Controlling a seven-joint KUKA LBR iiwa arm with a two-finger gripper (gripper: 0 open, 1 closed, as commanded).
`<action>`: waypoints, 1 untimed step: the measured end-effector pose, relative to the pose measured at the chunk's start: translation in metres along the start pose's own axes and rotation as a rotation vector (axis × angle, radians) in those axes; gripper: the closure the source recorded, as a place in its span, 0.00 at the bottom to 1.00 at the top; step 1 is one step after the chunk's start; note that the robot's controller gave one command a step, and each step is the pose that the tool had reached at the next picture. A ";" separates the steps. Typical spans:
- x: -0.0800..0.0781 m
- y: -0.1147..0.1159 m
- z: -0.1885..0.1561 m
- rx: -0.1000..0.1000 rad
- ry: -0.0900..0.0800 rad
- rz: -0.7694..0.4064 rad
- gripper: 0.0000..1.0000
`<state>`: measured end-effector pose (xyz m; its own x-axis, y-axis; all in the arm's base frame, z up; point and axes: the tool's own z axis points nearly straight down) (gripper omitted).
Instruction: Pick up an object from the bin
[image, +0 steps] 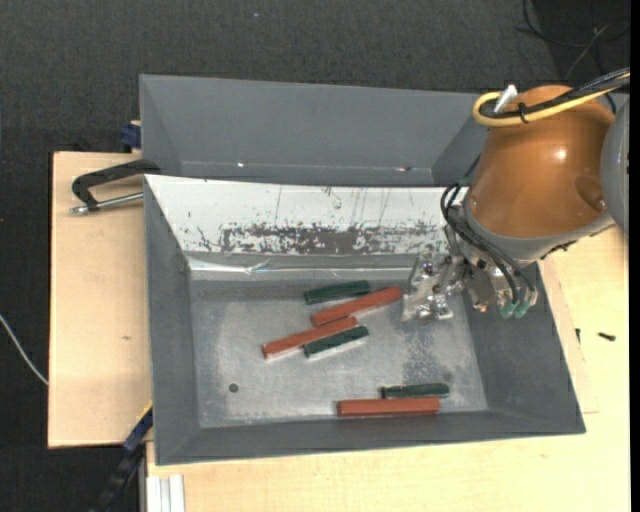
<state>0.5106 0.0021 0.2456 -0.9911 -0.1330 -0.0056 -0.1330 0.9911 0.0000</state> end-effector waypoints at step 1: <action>-0.013 0.003 0.046 0.000 -0.004 0.057 1.00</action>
Offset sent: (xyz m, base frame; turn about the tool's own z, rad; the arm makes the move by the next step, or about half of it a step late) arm -0.0120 0.0054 -0.0940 0.1002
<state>0.5234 0.0073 0.1998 -0.9971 -0.0760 -0.0092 -0.0760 0.9971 0.0003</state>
